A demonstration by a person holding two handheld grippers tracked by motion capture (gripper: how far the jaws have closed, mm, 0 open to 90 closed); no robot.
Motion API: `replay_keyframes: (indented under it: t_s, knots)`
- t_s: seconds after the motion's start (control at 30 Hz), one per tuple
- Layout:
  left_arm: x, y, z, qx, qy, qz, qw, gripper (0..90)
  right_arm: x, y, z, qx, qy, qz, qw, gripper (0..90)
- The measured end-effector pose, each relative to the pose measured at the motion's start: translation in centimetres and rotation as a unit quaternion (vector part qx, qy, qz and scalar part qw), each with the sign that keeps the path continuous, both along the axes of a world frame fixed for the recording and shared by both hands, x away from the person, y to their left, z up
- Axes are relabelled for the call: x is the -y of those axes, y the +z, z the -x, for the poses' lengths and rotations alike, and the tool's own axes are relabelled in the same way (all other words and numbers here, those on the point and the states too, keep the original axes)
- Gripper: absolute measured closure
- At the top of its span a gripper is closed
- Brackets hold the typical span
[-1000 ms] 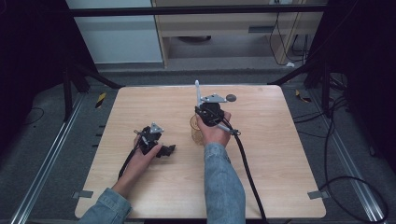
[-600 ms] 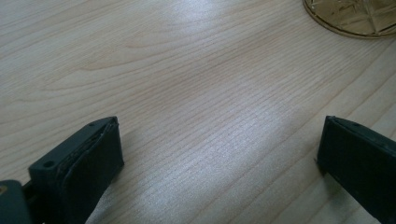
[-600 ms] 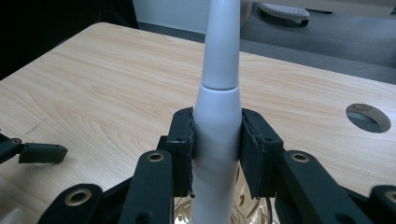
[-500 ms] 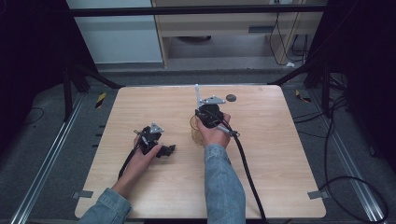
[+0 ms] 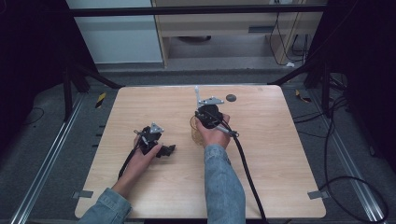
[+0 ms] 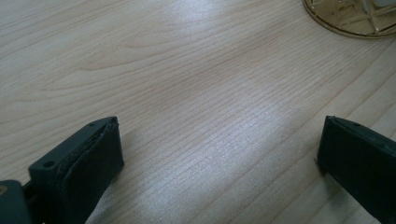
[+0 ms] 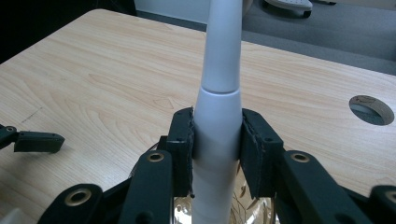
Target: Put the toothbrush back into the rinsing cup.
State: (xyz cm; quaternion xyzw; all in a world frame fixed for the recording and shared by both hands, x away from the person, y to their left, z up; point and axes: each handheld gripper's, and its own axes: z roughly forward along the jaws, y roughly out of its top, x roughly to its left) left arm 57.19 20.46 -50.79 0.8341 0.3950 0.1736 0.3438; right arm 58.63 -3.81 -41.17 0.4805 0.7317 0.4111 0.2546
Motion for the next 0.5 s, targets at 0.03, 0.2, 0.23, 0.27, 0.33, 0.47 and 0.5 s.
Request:
replay_keyframes:
  t_s: [0.03, 0.2, 0.23, 0.27, 0.33, 0.47, 0.5]
  knots:
    - [0.00, 0.00, 0.00, 0.000, 0.000, 0.000, 1.0000, 0.0, -0.01, -0.01, -0.01, 0.000, 0.000, 0.000, 1.0000, 67.0]
    - [0.00, 0.00, 0.00, 0.000, 0.000, 0.000, 1.0000, 0.0, -0.06, -0.05, -0.07, -0.001, 0.002, 0.003, 1.0000, 67.0]
    - [0.00, 0.00, 0.00, 0.000, 0.000, 0.000, 1.0000, 0.0, -0.06, -0.05, -0.08, 0.000, 0.002, 0.004, 1.0000, 67.0]
    - [0.00, 0.00, 0.00, 0.000, 0.000, 0.000, 1.0000, 0.0, -0.05, -0.05, -0.09, -0.001, 0.001, 0.003, 1.0000, 67.0]
    - [0.00, 0.00, 0.00, 0.000, 0.000, 0.000, 1.0000, 0.0, -0.06, -0.05, -0.09, -0.001, 0.001, 0.003, 1.0000, 66.9]
    - [0.00, 0.00, 0.00, 0.000, 0.000, 0.000, 1.0000, 0.0, -0.14, 0.01, -0.14, -0.004, 0.001, 0.005, 1.0000, 66.9]
    - [0.00, 0.00, 0.00, 0.000, 0.000, 0.000, 1.0000, 0.0, -0.16, 0.01, -0.15, -0.004, 0.001, 0.006, 1.0000, 66.9]
